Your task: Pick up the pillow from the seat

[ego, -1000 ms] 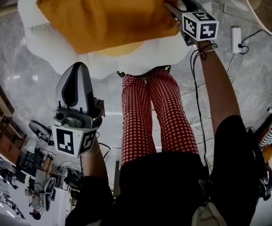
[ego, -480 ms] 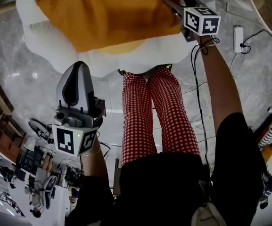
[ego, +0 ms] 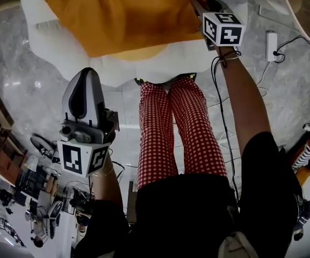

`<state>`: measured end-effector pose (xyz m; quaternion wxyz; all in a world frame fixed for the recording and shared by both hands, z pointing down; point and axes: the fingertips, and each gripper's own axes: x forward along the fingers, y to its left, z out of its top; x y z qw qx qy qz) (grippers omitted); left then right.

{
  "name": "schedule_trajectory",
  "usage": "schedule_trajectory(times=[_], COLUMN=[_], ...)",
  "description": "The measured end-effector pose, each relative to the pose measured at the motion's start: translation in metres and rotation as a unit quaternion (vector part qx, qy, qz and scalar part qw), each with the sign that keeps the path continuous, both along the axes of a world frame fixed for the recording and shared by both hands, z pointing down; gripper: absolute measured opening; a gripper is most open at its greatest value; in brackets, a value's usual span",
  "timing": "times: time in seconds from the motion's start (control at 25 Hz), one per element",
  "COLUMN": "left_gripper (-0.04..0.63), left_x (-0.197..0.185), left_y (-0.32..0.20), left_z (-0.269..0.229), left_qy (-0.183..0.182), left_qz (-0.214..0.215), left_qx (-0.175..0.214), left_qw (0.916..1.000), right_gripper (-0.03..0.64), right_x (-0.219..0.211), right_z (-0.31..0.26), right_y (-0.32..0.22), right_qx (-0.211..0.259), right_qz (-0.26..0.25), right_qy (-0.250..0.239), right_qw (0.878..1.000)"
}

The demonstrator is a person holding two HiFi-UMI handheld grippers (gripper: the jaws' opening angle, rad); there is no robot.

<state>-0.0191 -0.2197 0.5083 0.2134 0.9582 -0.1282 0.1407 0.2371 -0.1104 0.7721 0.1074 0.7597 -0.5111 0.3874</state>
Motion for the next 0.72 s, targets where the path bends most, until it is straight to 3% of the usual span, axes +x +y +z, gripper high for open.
schedule_trajectory(times=[0.28,0.72], left_gripper=[0.011,0.011], left_x=[-0.017,-0.042], left_y=[-0.011,-0.035], left_z=[0.006,0.021], left_qy=[-0.013,-0.030], left_qz=[-0.012,-0.040], left_qx=[0.014,0.022], left_qw=[0.9997,0.9985], right_gripper=[0.110,0.104], right_x=[-0.005,-0.019], right_z=[-0.007,-0.030], right_y=[0.000,0.006], right_qx=[-0.019,-0.016], right_qz=[0.007,0.011], right_qy=[0.044,0.076], right_qw=[0.999,0.997])
